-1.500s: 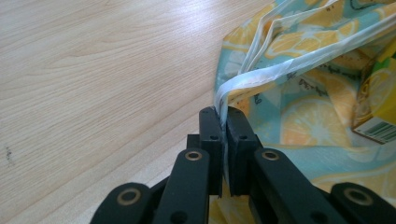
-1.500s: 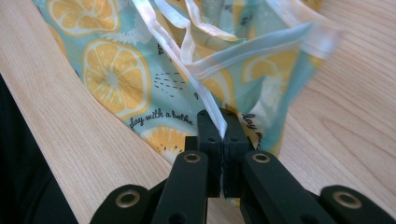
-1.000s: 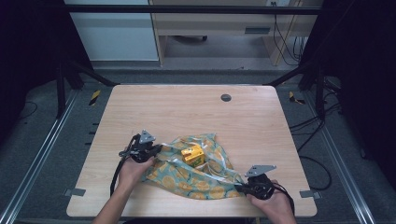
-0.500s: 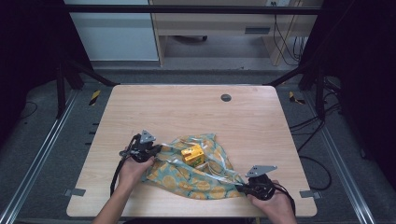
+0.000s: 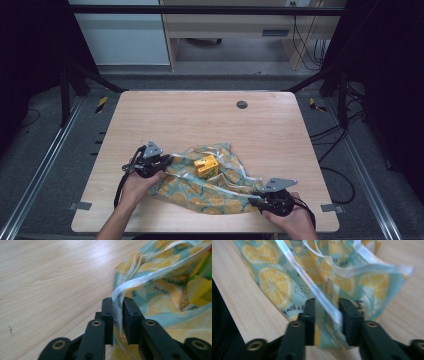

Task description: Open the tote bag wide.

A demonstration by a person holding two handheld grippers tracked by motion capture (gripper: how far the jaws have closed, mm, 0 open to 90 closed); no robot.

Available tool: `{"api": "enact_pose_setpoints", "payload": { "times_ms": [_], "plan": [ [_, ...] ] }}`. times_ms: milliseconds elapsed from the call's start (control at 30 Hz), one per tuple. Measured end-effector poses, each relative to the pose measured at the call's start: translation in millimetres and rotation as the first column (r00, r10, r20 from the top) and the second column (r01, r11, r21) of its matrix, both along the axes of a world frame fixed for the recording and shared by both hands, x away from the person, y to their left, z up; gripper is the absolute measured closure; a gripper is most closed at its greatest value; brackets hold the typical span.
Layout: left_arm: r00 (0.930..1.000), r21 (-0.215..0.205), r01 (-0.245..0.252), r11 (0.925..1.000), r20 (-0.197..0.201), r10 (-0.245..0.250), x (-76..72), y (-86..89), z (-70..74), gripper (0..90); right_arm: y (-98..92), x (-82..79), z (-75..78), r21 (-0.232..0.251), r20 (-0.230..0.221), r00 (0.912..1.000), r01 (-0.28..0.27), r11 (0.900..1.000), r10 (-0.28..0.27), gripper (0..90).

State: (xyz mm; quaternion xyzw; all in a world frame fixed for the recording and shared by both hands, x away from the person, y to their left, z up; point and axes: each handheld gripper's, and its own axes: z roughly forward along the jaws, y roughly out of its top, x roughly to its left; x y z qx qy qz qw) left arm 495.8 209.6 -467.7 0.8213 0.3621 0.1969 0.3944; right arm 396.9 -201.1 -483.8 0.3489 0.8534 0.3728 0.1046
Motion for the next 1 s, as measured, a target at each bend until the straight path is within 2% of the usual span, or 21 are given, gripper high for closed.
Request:
{"api": "enact_pose_setpoints", "payload": {
  "times_ms": [100, 167, 233, 367, 433, 500, 567, 633, 667, 700, 767, 800, 933, 1000],
  "plan": [
    [0.9992, -0.032, -0.005, 0.9995, 0.040, 0.007, -7.0, 2.0, 10.0, 62.7, 1.3, -1.5, 8.6, 0.020, 0.056, 0.9984, -0.007, 1.000, 0.006, 42.6],
    [0.9982, -0.044, 0.000, 0.9991, 0.061, 0.003, -12.5, 1.7, 17.9, 54.2, 2.7, -4.3, 16.0, 0.034, 0.119, 0.9929, -0.003, 0.999, -0.001, 30.3],
    [0.9970, -0.050, 0.010, 0.9987, 0.077, -0.006, -17.6, -0.5, 24.5, 48.3, 3.9, -6.3, 25.1, 0.052, 0.154, 0.9881, -0.004, 0.999, -0.004, 20.2],
    [0.9933, -0.054, 0.024, 0.9983, 0.115, -0.018, -24.5, -5.1, 41.0, 39.0, 1.5, -8.1, 49.1, 0.094, 0.227, 0.9735, 0.009, 0.996, -0.030, 14.9],
    [0.9910, -0.053, 0.029, 0.9982, 0.132, -0.021, -26.2, -4.6, 49.1, 36.3, -2.3, -6.6, 61.4, 0.125, 0.265, 0.9634, 0.005, 0.992, -0.039, 18.5],
    [0.9896, -0.080, 0.025, 0.9965, 0.144, -0.013, -28.1, -3.2, 56.8, 34.5, -7.7, -2.6, 70.4, 0.146, 0.296, 0.9532, 0.017, 0.989, -0.060, 18.5],
    [0.9888, -0.086, 0.018, 0.9961, 0.149, -0.005, -30.0, -0.4, 61.6, 31.1, -14.6, 7.5, 75.0, 0.176, 0.279, 0.9537, 0.064, 0.982, -0.112, 14.1],
    [0.9892, -0.086, -0.005, 0.9963, 0.146, 0.018, -31.0, 3.3, 63.8, 26.1, -20.4, 18.3, 76.7, 0.203, 0.283, 0.9445, 0.111, 0.973, -0.167, 10.9],
    [0.9889, -0.082, -0.033, 0.9961, 0.142, 0.044, -31.3, 6.5, 64.7, 21.6, -22.4, 23.9, 76.5, 0.207, 0.291, 0.9384, 0.129, 0.970, -0.187, 7.9],
    [0.9871, -0.081, -0.066, 0.9945, 0.140, 0.077, -31.8, 10.7, 65.6, 18.4, -23.4, 29.2, 75.3, 0.212, 0.282, 0.9367, 0.150, 0.966, -0.207, 4.7],
    [0.9810, -0.090, -0.113, 0.9895, 0.148, 0.126, -33.6, 20.7, 66.3, 15.5, -25.5, 40.9, 71.6, 0.209, 0.249, 0.9456, 0.159, 0.965, -0.209, 3.0],
    [0.9786, -0.082, -0.132, 0.9880, 0.148, 0.143, -34.3, 25.8, 65.8, 13.6, -26.2, 45.9, 69.4, 0.201, 0.236, 0.9438, 0.185, 0.962, -0.231, 4.8],
    [0.9744, -0.060, -0.191, 0.9798, 0.109, 0.197, -38.3, 47.2, 51.8, 9.8, -34.3, 63.4, 55.0, 0.173, 0.211, 0.9178, 0.304, 0.937, -0.336, 7.0],
    [0.9697, -0.044, -0.223, 0.9738, 0.092, 0.226, -42.1, 56.8, 38.9, 8.5, -40.4, 68.0, 43.2, 0.123, 0.209, 0.8897, 0.388, 0.914, -0.406, 8.5]
  ]
}}
